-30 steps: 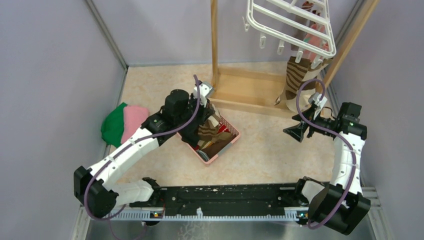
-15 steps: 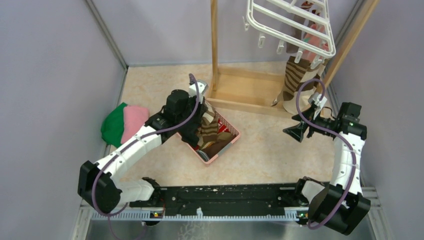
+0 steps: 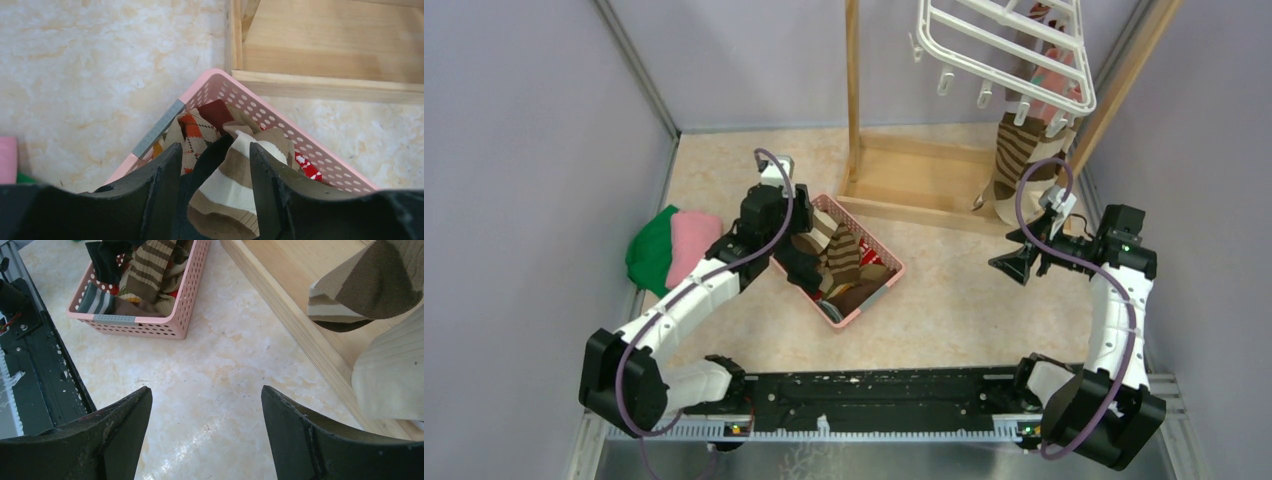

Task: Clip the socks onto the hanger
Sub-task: Pick up the sock from the bin.

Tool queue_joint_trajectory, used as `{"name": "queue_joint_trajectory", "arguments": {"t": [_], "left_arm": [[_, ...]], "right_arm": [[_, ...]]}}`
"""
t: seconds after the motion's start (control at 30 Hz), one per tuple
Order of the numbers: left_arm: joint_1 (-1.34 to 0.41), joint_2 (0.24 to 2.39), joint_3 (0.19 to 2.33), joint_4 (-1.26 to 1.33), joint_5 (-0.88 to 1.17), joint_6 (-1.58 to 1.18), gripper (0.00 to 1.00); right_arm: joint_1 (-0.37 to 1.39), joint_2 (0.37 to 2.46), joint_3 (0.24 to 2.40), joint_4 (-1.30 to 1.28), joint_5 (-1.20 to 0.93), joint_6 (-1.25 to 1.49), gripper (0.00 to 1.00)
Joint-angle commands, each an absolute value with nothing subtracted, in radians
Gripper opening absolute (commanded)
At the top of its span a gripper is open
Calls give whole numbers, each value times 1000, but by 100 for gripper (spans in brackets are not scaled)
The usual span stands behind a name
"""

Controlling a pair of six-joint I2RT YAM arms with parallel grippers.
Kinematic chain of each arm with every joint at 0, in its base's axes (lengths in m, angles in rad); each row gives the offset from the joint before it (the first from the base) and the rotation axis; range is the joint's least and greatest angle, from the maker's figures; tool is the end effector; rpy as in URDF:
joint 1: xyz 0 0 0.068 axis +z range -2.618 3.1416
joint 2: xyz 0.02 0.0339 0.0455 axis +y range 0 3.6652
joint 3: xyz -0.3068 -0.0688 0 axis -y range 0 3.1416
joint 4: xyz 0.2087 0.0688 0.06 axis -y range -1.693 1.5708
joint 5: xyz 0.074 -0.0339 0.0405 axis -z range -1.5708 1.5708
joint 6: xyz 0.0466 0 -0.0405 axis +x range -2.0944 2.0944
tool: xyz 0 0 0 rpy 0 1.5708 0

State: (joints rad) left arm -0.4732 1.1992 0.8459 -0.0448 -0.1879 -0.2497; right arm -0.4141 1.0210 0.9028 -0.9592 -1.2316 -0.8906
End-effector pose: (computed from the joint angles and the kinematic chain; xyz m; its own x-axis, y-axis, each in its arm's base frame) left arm 0.2137 -0.0996 0.3370 -0.4071 -0.0643 -0.9111 0.2000 0.9670 -0.1576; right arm 0.1242 -0.0066 0.3312 -0.2933 -0.1537 -0.9436 -0.7998 0.5801 0.1542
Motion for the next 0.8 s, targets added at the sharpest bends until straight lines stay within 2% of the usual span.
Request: {"name": "queue_joint_trajectory", "arguments": {"t": [0.0,0.07,0.23,0.37,0.47,0.63,0.77], "left_arm": [[-472,1116,848,21,-181,-247,61],[-472,1092,848,14,-39,-198,62],[-474,1067,857,-45,343,-168,57],[-477,1094,851,-91,452,-279,55],[-524,1126,826,-120,373,-315,53],[-733,1198,835,-179,27,-324,55],[-779,1255,834,-199,-121,-381,55]], "right_arm": [[-404,1004,926,-961,-1258,-916,80],[-404,1005,925,-962,-1259,-916,80],[-404,1004,924,-958,-1257,-914,80],[-405,1002,924,-958,-1257,-913,80],[-404,1000,924,-956,-1257,-913,80],[-405,1000,922,-952,-1257,-908,80],[-405,1000,922,-952,-1256,-908,80]]}}
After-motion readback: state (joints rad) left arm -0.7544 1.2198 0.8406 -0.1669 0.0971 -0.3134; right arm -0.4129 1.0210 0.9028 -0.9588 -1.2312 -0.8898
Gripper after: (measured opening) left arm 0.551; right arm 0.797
